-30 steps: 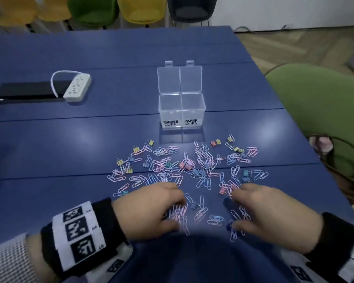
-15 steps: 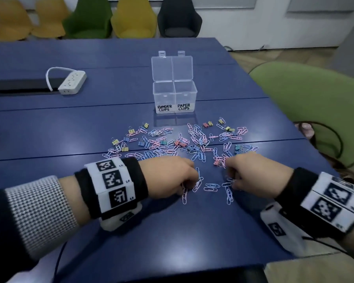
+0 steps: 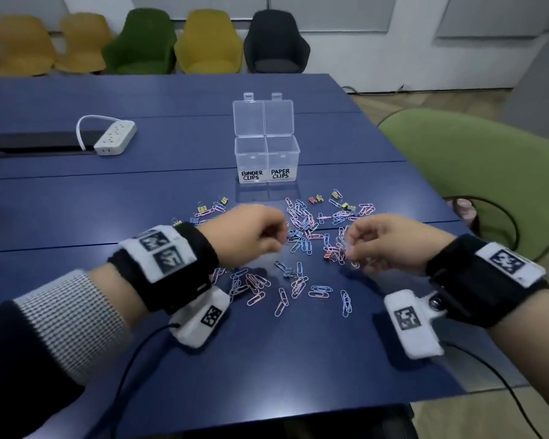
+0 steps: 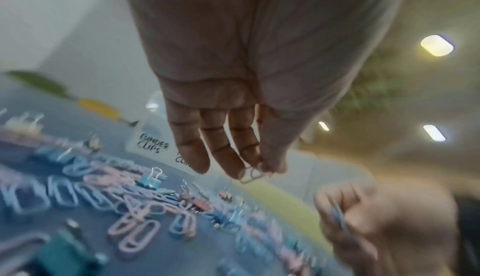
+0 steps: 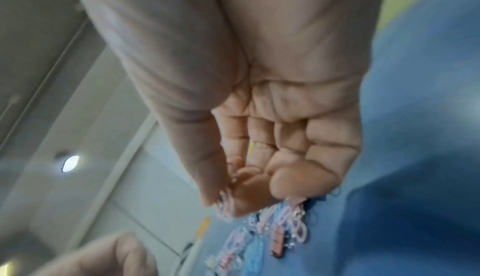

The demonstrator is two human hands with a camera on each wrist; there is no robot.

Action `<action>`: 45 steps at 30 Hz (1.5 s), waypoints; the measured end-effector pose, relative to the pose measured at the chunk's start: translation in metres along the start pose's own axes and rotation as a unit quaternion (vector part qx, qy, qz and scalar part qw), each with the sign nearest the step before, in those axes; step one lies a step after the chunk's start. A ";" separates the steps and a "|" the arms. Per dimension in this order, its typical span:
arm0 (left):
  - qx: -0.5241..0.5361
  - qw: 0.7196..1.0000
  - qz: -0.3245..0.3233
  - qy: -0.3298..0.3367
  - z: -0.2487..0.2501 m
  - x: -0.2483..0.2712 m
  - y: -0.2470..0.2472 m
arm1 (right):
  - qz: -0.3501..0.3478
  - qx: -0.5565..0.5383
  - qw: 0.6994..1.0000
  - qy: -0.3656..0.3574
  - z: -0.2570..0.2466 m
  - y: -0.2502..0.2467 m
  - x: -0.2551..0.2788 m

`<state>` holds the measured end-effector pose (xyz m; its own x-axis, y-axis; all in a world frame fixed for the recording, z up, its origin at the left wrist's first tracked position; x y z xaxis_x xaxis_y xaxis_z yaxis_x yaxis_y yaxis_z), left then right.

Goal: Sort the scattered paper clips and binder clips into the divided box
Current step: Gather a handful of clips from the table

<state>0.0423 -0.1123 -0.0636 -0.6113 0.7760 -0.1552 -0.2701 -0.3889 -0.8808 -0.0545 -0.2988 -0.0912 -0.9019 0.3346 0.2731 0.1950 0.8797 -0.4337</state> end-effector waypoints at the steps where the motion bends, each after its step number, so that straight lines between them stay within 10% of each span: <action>1: 0.095 0.994 0.038 -0.045 -0.006 0.000 -0.008 | -0.005 -0.094 0.995 0.021 0.002 -0.004 0.001; 3: 0.341 0.919 0.107 -0.169 -0.018 0.006 -0.016 | -0.022 -0.247 0.967 0.052 0.007 -0.007 0.002; 8: 0.707 0.568 0.148 -0.394 -0.032 0.027 0.006 | -0.069 -0.514 0.853 0.061 0.006 0.003 0.010; 11: 0.738 0.511 0.124 -0.422 -0.031 0.035 0.013 | -0.067 -0.576 0.811 0.078 -0.007 0.017 0.018; 14: 0.686 0.597 0.060 -0.412 -0.022 0.042 0.014 | -0.034 -0.523 0.842 0.130 -0.011 0.027 0.018; 18: 0.361 0.890 0.034 -0.276 -0.023 0.047 0.004 | 0.008 -0.183 0.982 0.047 -0.006 0.015 0.019; 20: 0.145 0.978 0.002 -0.150 -0.020 0.048 -0.001 | 0.006 0.075 0.997 -0.026 -0.007 0.009 0.025; 23: -0.026 0.997 -0.030 -0.067 -0.014 0.048 -0.003 | -0.022 0.398 0.911 -0.104 -0.003 0.016 0.030; 26: -0.116 0.992 -0.050 -0.022 -0.004 0.043 0.002 | -0.046 0.481 0.868 -0.113 0.000 0.035 0.033; 45: -0.115 0.979 -0.154 -0.071 -0.005 0.015 0.023 | -0.025 0.484 0.848 -0.213 -0.039 0.070 0.023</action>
<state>0.0309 -0.1072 -0.0888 -0.6288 0.7560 0.1818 -0.2924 -0.0132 -0.9562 -0.0464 -0.2165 -0.0816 -0.9973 -0.0297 0.0667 -0.0700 0.1299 -0.9891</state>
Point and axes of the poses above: each hand's wrist, its own x-axis away from the middle knuckle, its own y-axis out of the palm, z = x × y, the point moved 5 cm from there along -x, towards the middle knuckle, and after that the axes turned 15 degrees about z, right-handed, at the moved point
